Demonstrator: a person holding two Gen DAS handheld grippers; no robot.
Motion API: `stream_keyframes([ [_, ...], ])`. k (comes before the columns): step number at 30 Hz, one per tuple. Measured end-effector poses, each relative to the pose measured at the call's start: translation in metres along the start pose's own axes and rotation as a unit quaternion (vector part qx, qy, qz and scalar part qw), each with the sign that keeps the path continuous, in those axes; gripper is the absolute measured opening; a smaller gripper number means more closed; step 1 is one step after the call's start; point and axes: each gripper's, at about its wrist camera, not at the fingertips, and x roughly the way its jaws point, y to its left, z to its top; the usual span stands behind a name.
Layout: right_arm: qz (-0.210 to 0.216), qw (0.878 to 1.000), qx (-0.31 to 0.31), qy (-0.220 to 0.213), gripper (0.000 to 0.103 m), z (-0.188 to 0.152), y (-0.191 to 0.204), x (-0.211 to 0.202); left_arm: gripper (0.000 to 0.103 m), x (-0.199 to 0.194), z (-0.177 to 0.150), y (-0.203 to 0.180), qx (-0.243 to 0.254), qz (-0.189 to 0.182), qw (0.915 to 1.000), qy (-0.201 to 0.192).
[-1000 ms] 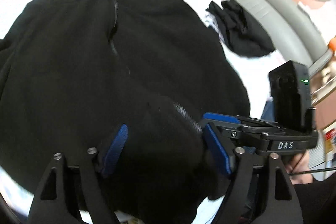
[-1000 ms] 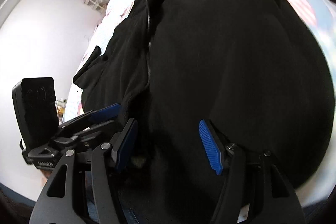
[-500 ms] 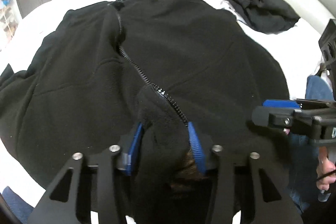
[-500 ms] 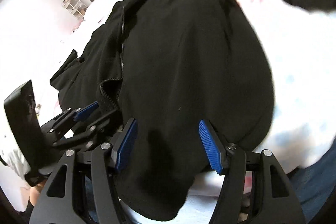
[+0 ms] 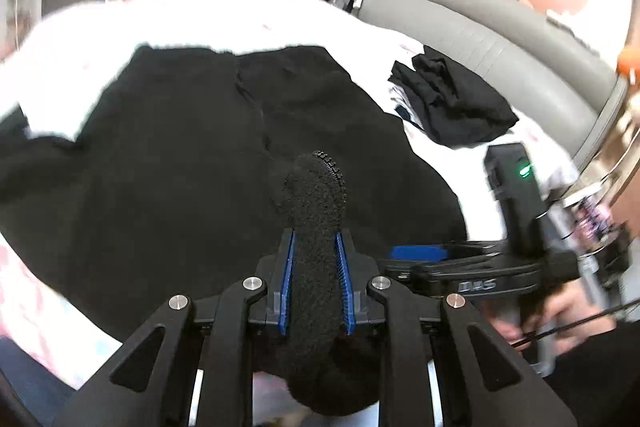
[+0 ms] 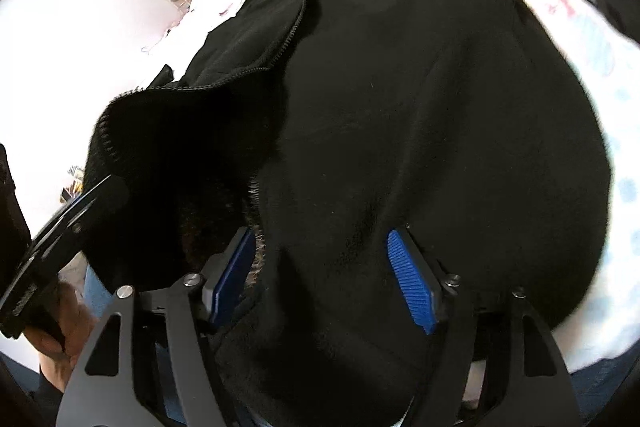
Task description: Fold clothes
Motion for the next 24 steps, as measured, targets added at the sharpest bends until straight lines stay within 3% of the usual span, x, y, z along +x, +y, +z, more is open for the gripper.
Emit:
stream_keyframes([
  [2, -0.009, 1.0, -0.008, -0.001, 0.072, -0.005, 0.0, 0.008, 0.02, 0.022, -0.013, 0.0, 0.005, 0.002, 0.9992, 0.04],
  [4, -0.016, 1.0, -0.022, -0.002, 0.073, -0.007, 0.003, 0.009, 0.023, 0.051, -0.025, -0.002, 0.024, 0.013, 0.9939, 0.107],
  [5, -0.013, 1.0, -0.018, -0.001, 0.074, -0.006, 0.002, 0.01, 0.027, 0.062, -0.029, -0.005, 0.034, 0.019, 0.9906, 0.131],
  [6, -0.009, 1.0, -0.012, 0.0, 0.074, -0.005, 0.001, 0.011, 0.039, 0.068, -0.029, -0.009, 0.043, 0.022, 0.9883, 0.144],
  [8, -0.001, 1.0, -0.001, 0.003, 0.074, -0.003, -0.003, 0.007, 0.046, 0.069, -0.024, -0.018, 0.058, 0.025, 0.9856, 0.157],
  [11, 0.028, 0.999, 0.027, -0.004, 0.072, -0.002, -0.013, -0.02, 0.047, 0.049, -0.008, -0.029, 0.063, -0.005, 0.9886, 0.137],
  [13, 0.045, 0.997, 0.049, -0.032, 0.072, 0.003, -0.02, -0.04, 0.055, 0.027, 0.006, -0.035, 0.057, -0.041, 0.9927, 0.098],
  [15, 0.033, 0.996, 0.06, -0.065, 0.072, 0.011, -0.028, -0.062, 0.067, 0.012, 0.024, -0.036, 0.036, -0.086, 0.9936, 0.063],
  [18, 0.006, 0.992, 0.075, -0.105, 0.073, 0.018, -0.045, -0.098, 0.071, 0.006, 0.043, -0.037, 0.011, -0.131, 0.991, 0.024],
  [21, -0.033, 0.989, 0.093, -0.114, 0.073, 0.02, -0.065, -0.111, 0.072, 0.033, 0.051, -0.031, -0.01, -0.116, 0.993, 0.021],
  [24, -0.046, 0.985, 0.128, -0.108, 0.073, 0.012, -0.092, -0.117, 0.072, 0.086, 0.029, -0.022, -0.049, -0.038, 0.9949, 0.079],
])
